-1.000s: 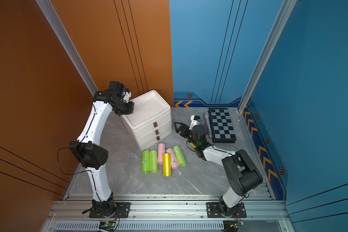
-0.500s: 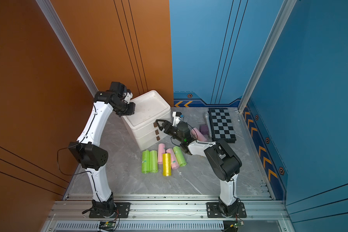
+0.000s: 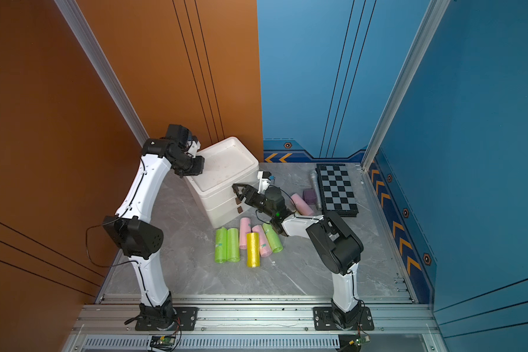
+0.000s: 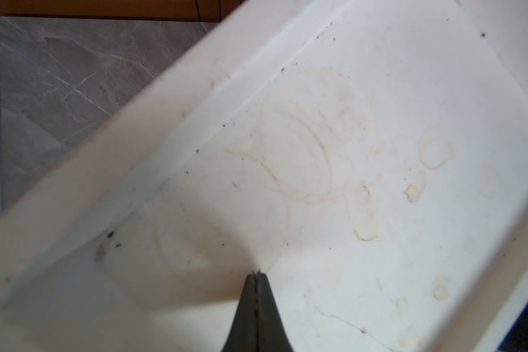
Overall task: Sort the rolls of trash bags by color and place them into the drawer
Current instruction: Open the drawer in the storage box.
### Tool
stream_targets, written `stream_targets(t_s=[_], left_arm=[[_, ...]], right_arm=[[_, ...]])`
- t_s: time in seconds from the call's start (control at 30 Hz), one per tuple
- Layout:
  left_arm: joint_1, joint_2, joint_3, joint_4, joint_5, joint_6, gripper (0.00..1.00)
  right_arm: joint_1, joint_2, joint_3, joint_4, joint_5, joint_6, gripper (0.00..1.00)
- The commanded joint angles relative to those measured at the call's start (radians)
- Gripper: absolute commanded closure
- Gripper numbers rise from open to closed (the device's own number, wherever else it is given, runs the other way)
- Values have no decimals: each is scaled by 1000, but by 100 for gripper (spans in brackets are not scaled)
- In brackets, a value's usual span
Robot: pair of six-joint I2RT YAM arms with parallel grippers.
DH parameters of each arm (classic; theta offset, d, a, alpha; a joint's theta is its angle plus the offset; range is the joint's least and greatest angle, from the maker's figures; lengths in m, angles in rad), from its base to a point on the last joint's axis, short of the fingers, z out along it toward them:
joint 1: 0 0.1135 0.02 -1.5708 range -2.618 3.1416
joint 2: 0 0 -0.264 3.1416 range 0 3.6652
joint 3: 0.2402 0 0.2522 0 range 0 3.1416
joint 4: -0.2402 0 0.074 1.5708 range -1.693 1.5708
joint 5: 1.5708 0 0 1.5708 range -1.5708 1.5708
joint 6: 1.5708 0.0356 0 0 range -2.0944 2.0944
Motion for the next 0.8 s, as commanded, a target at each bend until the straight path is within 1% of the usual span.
stream_targets(t_s=[0.0, 0.13, 0.43, 0.6, 0.77], left_arm=[[19, -17, 23, -61, -39, 6, 100], [23, -13, 57, -60, -72, 8, 100], [36, 40, 165, -60, -92, 28, 100], [37, 59, 133, -59, -86, 33, 100], [31, 57, 91, -59, -88, 34, 100]], right_arm=[[14, 22, 35, 5, 19, 13, 20], [16, 36, 36, 26, 24, 31, 21], [19, 46, 62, 37, 26, 48, 24], [21, 56, 73, 57, 31, 73, 29], [24, 66, 80, 73, 30, 93, 31]])
